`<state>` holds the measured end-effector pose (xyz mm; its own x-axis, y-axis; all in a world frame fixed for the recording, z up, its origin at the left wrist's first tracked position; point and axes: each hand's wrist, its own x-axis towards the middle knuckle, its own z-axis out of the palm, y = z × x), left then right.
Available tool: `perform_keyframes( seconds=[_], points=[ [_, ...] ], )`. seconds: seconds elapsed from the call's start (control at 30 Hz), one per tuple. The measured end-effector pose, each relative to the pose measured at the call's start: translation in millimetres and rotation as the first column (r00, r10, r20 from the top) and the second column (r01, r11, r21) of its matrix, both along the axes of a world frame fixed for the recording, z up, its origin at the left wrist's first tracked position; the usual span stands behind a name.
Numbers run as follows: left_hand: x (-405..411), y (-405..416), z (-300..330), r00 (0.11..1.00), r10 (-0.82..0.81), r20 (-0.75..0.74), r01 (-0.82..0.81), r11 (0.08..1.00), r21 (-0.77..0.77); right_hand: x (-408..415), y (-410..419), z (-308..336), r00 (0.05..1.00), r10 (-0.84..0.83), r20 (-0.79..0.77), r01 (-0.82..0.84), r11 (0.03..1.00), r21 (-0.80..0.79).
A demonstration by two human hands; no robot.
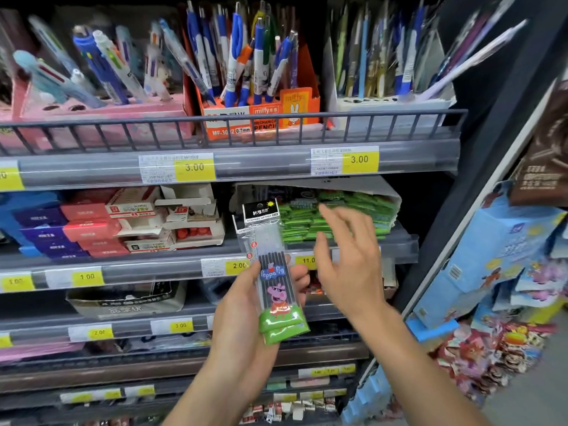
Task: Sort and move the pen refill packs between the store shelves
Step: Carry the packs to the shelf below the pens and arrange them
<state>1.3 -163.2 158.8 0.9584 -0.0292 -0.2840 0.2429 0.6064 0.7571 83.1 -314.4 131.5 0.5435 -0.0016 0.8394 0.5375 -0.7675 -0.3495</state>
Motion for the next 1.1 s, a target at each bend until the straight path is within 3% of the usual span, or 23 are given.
perform_keyframes(
  seconds=[0.07,0.13,0.2,0.3,0.4,0.5,0.6,0.67,0.73,0.97,1.1],
  points=[
    [4,-3,4,0.999,-0.044,0.014,0.044,0.999,0.014,-41,6,-3,0.978,0.2,-0.053,-0.186,0.963,0.195],
    [11,-4,8,0.997,-0.072,0.034,0.071,0.997,0.038,-74,12,-1,0.897,0.391,-0.206,-0.283,0.866,0.413],
    [18,-4,12,0.996,-0.087,0.034,0.084,0.994,0.068,-91,18,2,0.758,0.522,-0.39,-0.23,0.774,0.589],
    [24,-7,14,0.993,-0.101,0.052,0.094,0.987,0.129,-91,23,9,0.571,0.688,-0.448,-0.157,0.627,0.763],
    [30,-7,14,0.994,-0.062,0.089,0.043,0.978,0.202,-83,27,23,0.583,0.683,-0.439,-0.17,0.631,0.757],
    [42,5,11,0.983,0.004,0.185,-0.084,0.902,0.423,-71,28,36,0.579,0.689,-0.436,-0.152,0.616,0.773],
    [56,21,7,0.916,0.082,0.393,-0.348,0.65,0.675,-54,25,48,0.485,0.789,-0.378,-0.065,0.464,0.884],
    [66,31,0,0.856,0.111,0.506,-0.494,0.469,0.733,-40,24,55,0.433,0.833,-0.346,0.011,0.379,0.926],
    [78,38,-9,0.833,0.077,0.548,-0.534,0.37,0.76,-28,24,60,0.419,0.845,-0.333,0.059,0.34,0.938],
    [101,37,-22,0.785,-0.069,0.616,-0.564,0.33,0.757,2,32,68,0.509,0.762,-0.4,0.15,0.38,0.913],
    [110,35,-27,0.72,-0.223,0.658,-0.615,0.235,0.753,8,41,62,0.578,0.725,-0.373,0.149,0.355,0.923]
  ],
)
